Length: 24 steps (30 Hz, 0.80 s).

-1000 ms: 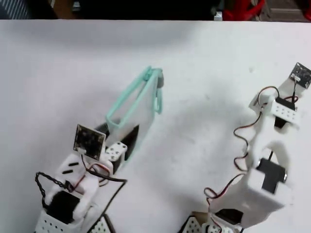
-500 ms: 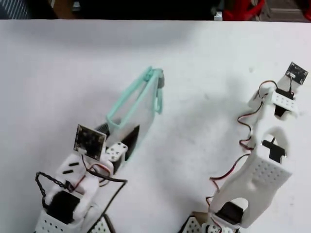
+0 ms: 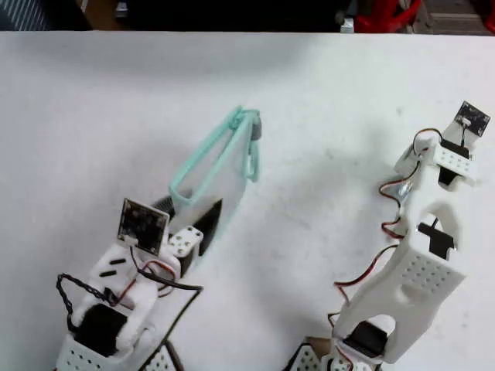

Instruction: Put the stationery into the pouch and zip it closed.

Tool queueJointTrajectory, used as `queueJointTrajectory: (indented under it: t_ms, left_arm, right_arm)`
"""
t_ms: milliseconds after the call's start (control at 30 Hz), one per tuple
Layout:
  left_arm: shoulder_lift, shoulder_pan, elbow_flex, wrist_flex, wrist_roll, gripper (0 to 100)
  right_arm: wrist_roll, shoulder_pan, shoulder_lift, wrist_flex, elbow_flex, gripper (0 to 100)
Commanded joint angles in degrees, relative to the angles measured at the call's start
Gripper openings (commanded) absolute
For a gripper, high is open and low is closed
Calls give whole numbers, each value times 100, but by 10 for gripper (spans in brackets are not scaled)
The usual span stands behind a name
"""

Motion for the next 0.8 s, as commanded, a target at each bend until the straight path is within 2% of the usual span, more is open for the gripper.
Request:
queueJointTrajectory:
  t_ms: [0,200,367,500,767]
  left_arm:
    - [13,75,-9,-141,-62,187]
    - [13,75,-9,-141,-62,187]
    - [13,75,-18,-141,-62,187]
    - [13,75,-26,-141,-62,187]
    - [13,48,-35,-141,-62,187]
  right_arm:
    - [9,-119,-374,57,-26,17]
    - [18,-277,-716,66,264,17]
    - [132,-549,-1543,-312,1204,17]
    - [695,-945,-2765,-1209,2655,17]
    - [1363,-1807,-6035,-3248,6040,16]
